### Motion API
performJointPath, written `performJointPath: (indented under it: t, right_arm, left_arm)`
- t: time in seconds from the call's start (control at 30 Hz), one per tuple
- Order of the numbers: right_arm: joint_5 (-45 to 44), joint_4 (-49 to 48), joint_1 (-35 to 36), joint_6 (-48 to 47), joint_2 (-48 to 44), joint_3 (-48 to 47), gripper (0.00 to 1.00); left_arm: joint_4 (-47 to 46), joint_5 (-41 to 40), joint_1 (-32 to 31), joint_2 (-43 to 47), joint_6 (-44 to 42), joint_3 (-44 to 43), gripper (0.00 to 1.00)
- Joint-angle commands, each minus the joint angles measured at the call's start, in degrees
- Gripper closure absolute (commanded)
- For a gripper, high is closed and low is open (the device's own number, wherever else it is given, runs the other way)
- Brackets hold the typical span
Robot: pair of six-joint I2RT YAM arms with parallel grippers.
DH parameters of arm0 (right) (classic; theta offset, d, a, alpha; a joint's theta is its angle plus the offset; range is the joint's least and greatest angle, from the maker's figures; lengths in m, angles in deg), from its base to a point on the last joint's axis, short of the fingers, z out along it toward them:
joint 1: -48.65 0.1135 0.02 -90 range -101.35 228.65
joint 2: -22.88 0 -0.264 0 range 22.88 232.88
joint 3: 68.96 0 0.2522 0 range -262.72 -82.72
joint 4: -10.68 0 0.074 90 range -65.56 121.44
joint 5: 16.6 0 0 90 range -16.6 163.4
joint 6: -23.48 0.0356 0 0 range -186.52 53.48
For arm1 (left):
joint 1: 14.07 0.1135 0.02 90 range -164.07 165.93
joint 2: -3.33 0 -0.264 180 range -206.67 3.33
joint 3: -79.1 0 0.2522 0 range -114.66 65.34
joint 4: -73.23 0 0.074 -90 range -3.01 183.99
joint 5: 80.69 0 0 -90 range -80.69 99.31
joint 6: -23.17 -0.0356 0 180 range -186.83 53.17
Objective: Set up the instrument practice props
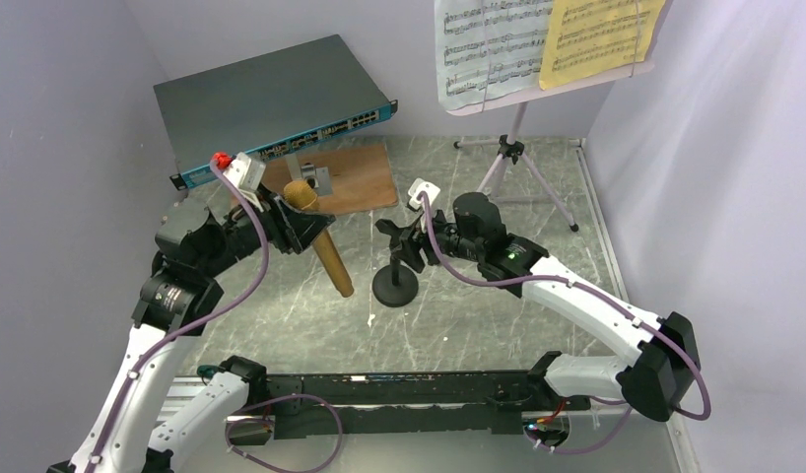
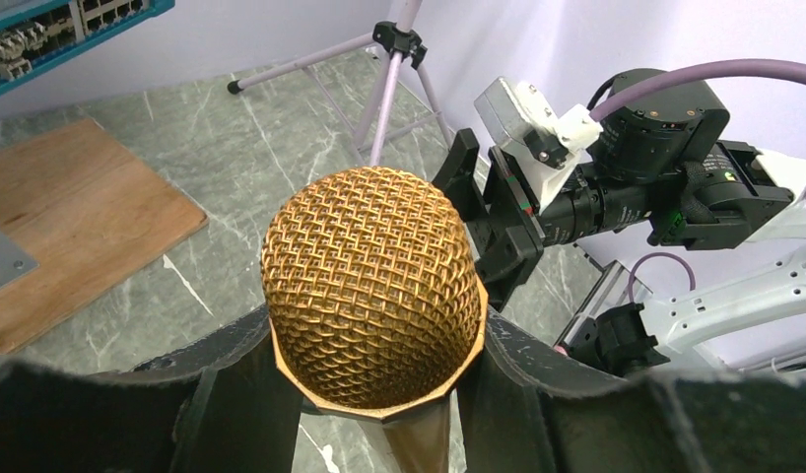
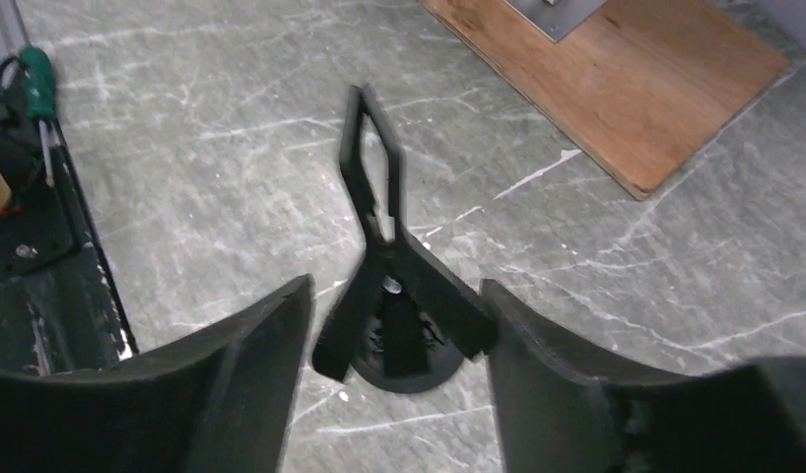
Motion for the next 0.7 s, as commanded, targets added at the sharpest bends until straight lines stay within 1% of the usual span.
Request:
performJointPath:
  t: [0.0, 0.03, 0.07, 0.1, 0.17, 0.2, 0.23, 0.3, 0.33, 0.4, 0.43, 0.53, 0.67]
  right_arm:
    - [1.9, -6.8, -0.1, 1.2, -0.3, 0.3, 0.26]
    - [2.3, -6.9, 0.0, 1.2, -0.1, 0.1, 0.22]
    - [2.5, -6.6, -0.1, 1.0, 0.3, -0.3, 0.23]
    - [2.7, -6.1, 0.0, 0.8, 1.0, -0.9, 0.28]
    - [2.7, -4.8, 0.0, 0.6, 2.0, -2.1, 0.45]
    - [2.6, -4.6, 0.0, 0.6, 2.3, -2.3, 0.57]
    - [2.2, -4.8, 0.0, 0.7, 2.6, -2.3, 0.72]
    - [1.8, -5.3, 0.0, 1.1, 2.6, -2.2, 0.96]
    - [1.9, -5.2, 0.0, 1.2, 2.7, -2.2, 1.00]
    - [2.5, -5.1, 0.0, 1.3, 2.6, -2.1, 1.00]
    - [2.6, -5.1, -0.1, 1.3, 2.5, -2.0, 1.00]
    - [2.7, -4.9, -0.1, 1.2, 2.2, -1.7, 1.00]
    - [2.5, -4.9, -0.1, 1.2, 2.4, -1.5, 1.00]
  left_arm:
    - [-5.0, 2.9, 0.1, -1.3, -2.7, -3.0, 1.00]
    - [-5.7, 4.0, 0.1, -2.3, -3.7, -3.7, 1.00]
    - [-6.2, 5.2, 0.1, -3.4, -5.0, -4.7, 1.00]
    - [-6.4, 6.3, 0.1, -4.7, -6.5, -6.0, 1.00]
    - [-7.7, 8.5, 0.1, -6.9, -9.6, -7.8, 1.00]
    - [-9.6, 9.7, 0.1, -7.7, -11.0, -8.1, 1.00]
    - [-11.8, 10.8, 0.1, -8.3, -13.1, -8.0, 1.00]
    - [-16.0, 12.5, 0.1, -9.6, -16.2, -7.2, 1.00]
    - [-17.5, 13.4, 0.1, -10.2, -17.7, -7.1, 1.00]
    - [-18.6, 15.2, -0.1, -11.8, -21.6, -7.6, 1.00]
    - [-17.9, 15.6, -0.3, -12.5, -25.5, -8.3, 1.00]
    - [-15.6, 14.3, -1.9, -14.6, -31.7, -10.4, 1.00]
    - [-15.2, 11.8, -6.9, -16.6, -36.6, -11.4, 1.00]
